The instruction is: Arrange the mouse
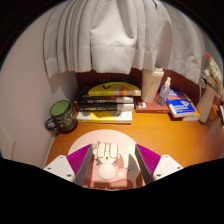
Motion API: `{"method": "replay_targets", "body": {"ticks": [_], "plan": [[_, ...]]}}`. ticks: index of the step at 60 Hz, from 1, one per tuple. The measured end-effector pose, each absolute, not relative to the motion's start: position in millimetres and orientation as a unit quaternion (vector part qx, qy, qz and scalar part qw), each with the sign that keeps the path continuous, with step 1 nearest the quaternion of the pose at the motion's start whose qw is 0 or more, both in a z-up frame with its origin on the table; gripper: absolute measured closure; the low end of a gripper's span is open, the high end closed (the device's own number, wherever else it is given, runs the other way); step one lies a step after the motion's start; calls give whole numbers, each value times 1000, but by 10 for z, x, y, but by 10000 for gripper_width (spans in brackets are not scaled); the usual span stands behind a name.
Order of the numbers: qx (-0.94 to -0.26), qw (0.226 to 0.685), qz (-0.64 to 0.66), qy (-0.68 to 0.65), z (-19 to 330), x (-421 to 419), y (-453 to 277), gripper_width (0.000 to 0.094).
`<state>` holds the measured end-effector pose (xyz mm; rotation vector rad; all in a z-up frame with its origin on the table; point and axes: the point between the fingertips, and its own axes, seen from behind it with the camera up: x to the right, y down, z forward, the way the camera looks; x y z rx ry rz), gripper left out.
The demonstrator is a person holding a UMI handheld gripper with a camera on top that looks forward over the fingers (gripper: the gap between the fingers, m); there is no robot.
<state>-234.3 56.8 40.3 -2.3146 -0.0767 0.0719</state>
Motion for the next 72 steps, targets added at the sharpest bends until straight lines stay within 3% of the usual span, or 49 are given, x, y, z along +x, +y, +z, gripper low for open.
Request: {"method": "replay_targets", "body": {"ticks": [14, 20, 28, 45, 72], "plan": [[-889, 453, 59, -25, 1726, -1856, -1, 79], [-884, 463, 49, -35, 2066, -1531, -418, 87], [-884, 466, 35, -29, 2235, -1079, -982, 84], [-882, 469, 36, -30, 2228, -518, -1841, 86], [-877, 479, 39, -20, 2334, -216, -2127, 86]]}}
